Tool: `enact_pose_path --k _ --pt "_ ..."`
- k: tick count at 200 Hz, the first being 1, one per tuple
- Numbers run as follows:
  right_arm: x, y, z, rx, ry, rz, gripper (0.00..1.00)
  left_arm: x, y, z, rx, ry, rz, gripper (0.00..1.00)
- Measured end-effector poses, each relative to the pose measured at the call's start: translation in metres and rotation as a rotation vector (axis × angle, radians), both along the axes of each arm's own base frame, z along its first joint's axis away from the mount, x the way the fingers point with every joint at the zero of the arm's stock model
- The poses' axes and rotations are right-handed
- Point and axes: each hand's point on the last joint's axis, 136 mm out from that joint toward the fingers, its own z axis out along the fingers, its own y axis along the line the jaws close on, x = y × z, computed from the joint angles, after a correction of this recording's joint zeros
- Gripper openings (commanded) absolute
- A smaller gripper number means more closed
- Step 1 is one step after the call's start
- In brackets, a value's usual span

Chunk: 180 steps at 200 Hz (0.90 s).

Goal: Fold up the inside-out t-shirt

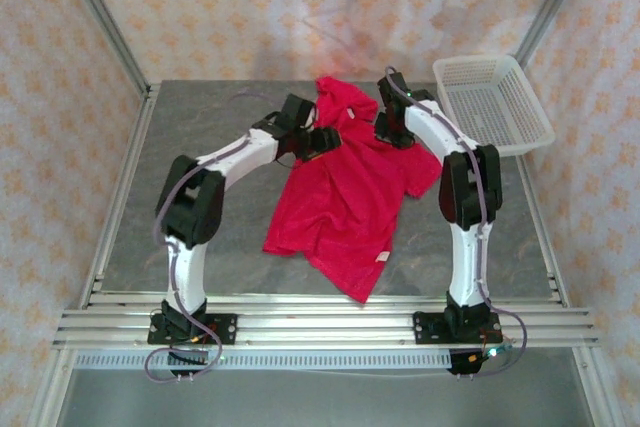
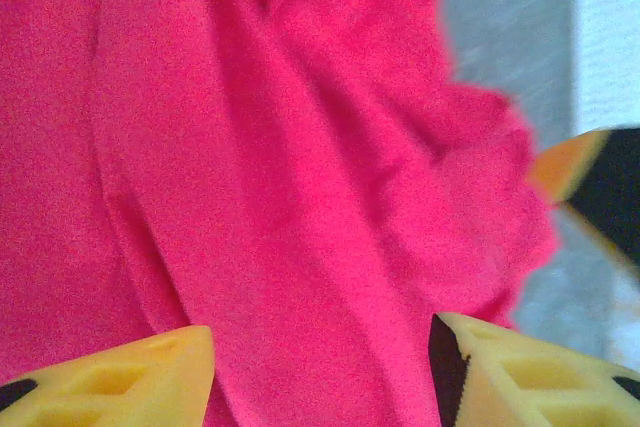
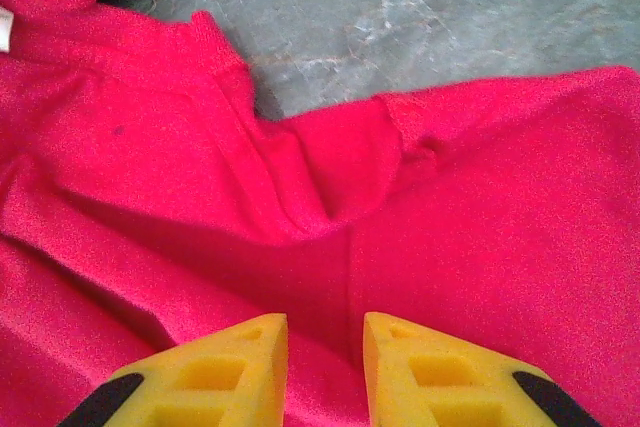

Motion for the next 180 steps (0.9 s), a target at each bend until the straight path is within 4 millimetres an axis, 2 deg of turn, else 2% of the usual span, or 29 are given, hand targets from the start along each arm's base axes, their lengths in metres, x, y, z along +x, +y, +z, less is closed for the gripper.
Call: enact_pose_path --k 14,23,41,61,85,109,119,135,151,168,180 --pt "0.007 0.005 -0.011 0.017 0.003 -0.004 0.22 -0.007 0.0 -0.041 0.032 0.077 -0.008 0.58" --pt "0.014 0.008 -0.018 0.026 0.006 -0.011 0.21 -0.012 0.001 -0.06 0.044 0.106 -0.012 0.57" --pt "0.025 0.012 -0.04 0.031 0.024 -0.021 0.16 -0.011 0.005 -0.048 0.02 0.077 -0.008 0.57" --pt "0.036 0.011 -0.062 0.029 0.049 -0.047 0.15 -0.027 0.017 -0.059 0.017 0.085 -0.006 0.58" --pt "0.061 0.006 -0.05 0.042 -0.004 -0.078 0.14 -0.055 0.037 -0.061 0.018 0.082 0.006 0.58" --pt "0.082 -0.008 -0.062 0.018 -0.006 -0.12 0.14 -0.09 0.051 -0.063 -0.012 0.064 0.026 0.57" --pt "0.087 -0.01 -0.057 0.01 -0.007 -0.129 0.14 -0.103 0.055 -0.063 -0.028 0.049 0.035 0.57" --pt "0.109 -0.009 -0.049 0.016 -0.07 -0.135 0.14 -0.127 0.052 -0.062 -0.052 0.03 0.037 0.58" --pt "0.122 -0.006 -0.044 0.026 -0.108 -0.137 0.14 -0.145 0.043 -0.061 -0.06 0.024 0.021 0.59" --pt "0.126 -0.007 -0.039 0.029 -0.125 -0.139 0.14 -0.151 0.038 -0.059 -0.049 0.038 0.008 0.6" --pt "0.127 -0.007 -0.033 0.032 -0.139 -0.137 0.17 -0.15 0.041 -0.057 -0.016 0.065 0.012 0.61"
